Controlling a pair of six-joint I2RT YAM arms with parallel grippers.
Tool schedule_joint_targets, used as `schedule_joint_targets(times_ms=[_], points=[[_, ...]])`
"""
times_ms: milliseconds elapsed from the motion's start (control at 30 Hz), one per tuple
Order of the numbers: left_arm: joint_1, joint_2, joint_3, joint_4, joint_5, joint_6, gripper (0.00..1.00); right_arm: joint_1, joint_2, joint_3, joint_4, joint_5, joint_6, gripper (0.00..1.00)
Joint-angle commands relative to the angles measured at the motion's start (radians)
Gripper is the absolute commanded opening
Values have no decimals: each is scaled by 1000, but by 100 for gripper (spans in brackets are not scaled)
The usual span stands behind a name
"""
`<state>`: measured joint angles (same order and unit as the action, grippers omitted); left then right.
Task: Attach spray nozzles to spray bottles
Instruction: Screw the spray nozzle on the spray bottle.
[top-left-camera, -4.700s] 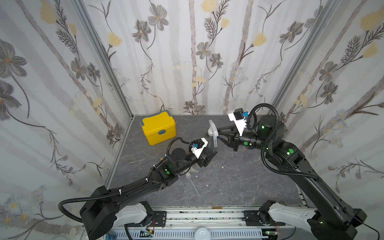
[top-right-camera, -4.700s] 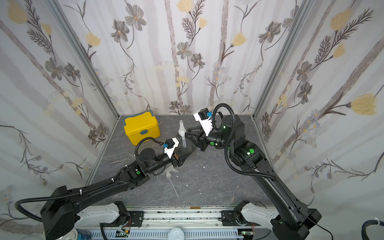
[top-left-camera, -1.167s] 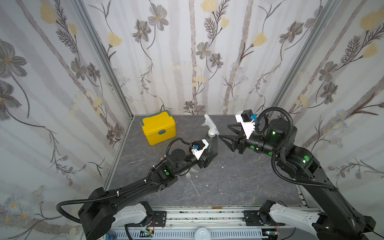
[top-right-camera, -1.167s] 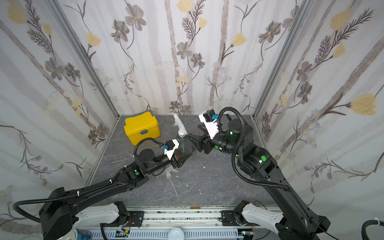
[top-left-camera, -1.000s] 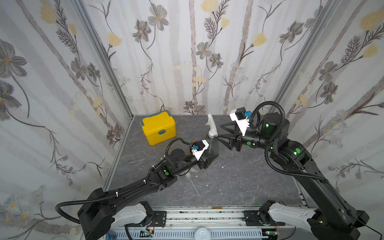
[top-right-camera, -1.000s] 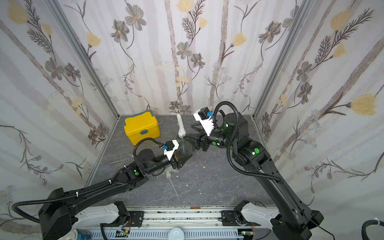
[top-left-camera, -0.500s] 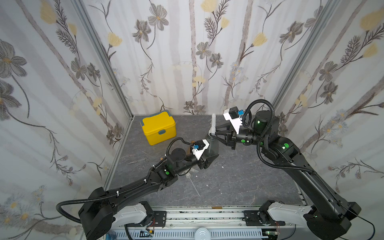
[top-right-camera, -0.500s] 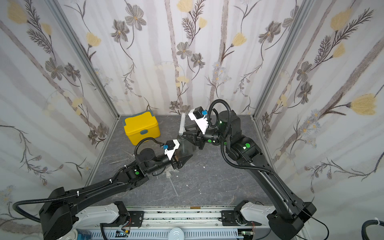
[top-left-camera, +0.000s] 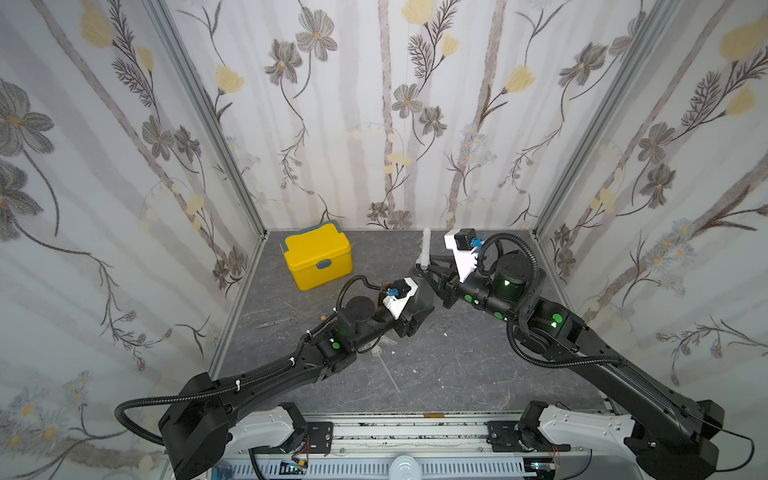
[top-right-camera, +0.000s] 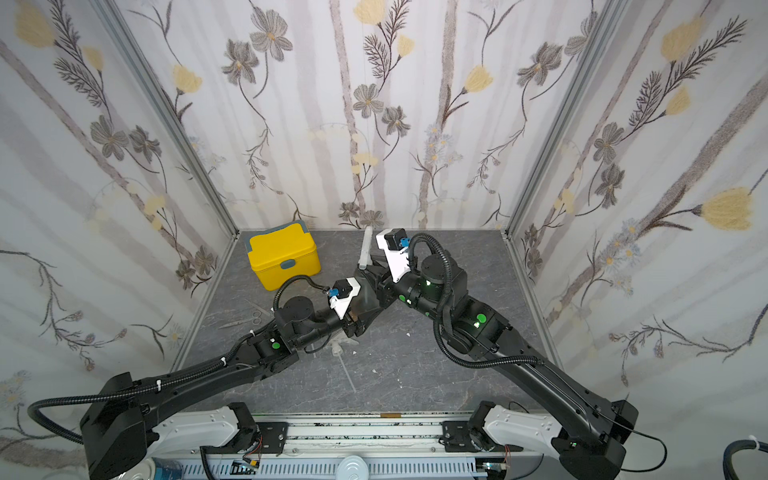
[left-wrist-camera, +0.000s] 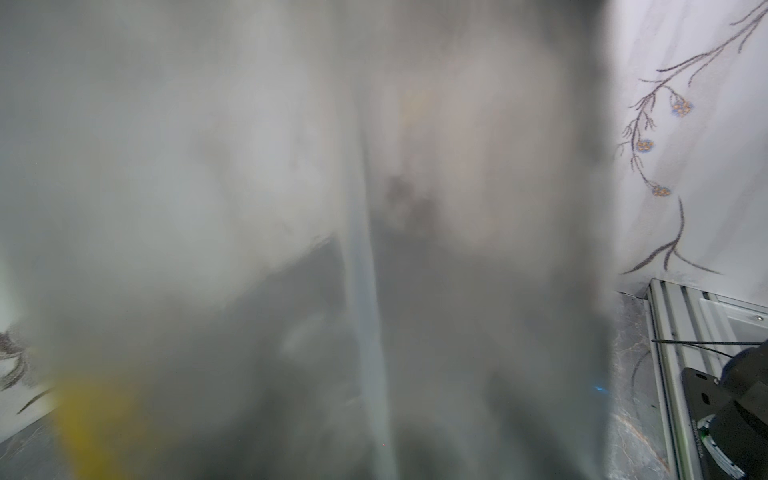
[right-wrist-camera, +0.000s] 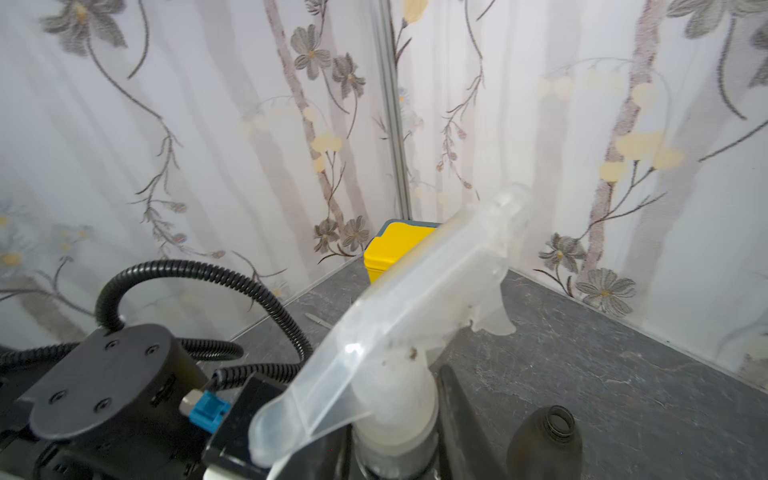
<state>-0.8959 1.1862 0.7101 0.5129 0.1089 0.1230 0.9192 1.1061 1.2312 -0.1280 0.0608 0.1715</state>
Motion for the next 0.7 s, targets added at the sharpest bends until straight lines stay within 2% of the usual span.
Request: schedule_joint_targets(times_ms=[0,100,333,433,533,667], points=[[0,3,8,98,-15,17,74,96,25,-18,2,245,52,21],[-1,6,5,102,-29,19,74,161,70,9,17,388,64,21],[0,4,-6,114,-58,33,74,224,126,49,12,553,97,24],[-1,6,-8,120,-65,32,74,250,109,62,-26,569,94,36],[-1,4,-9,121,-67,27,74,264,83,73,-84,557,92,42],[2,6,-11,123,-68,25,74,268,37,100,-201,468,95,53]])
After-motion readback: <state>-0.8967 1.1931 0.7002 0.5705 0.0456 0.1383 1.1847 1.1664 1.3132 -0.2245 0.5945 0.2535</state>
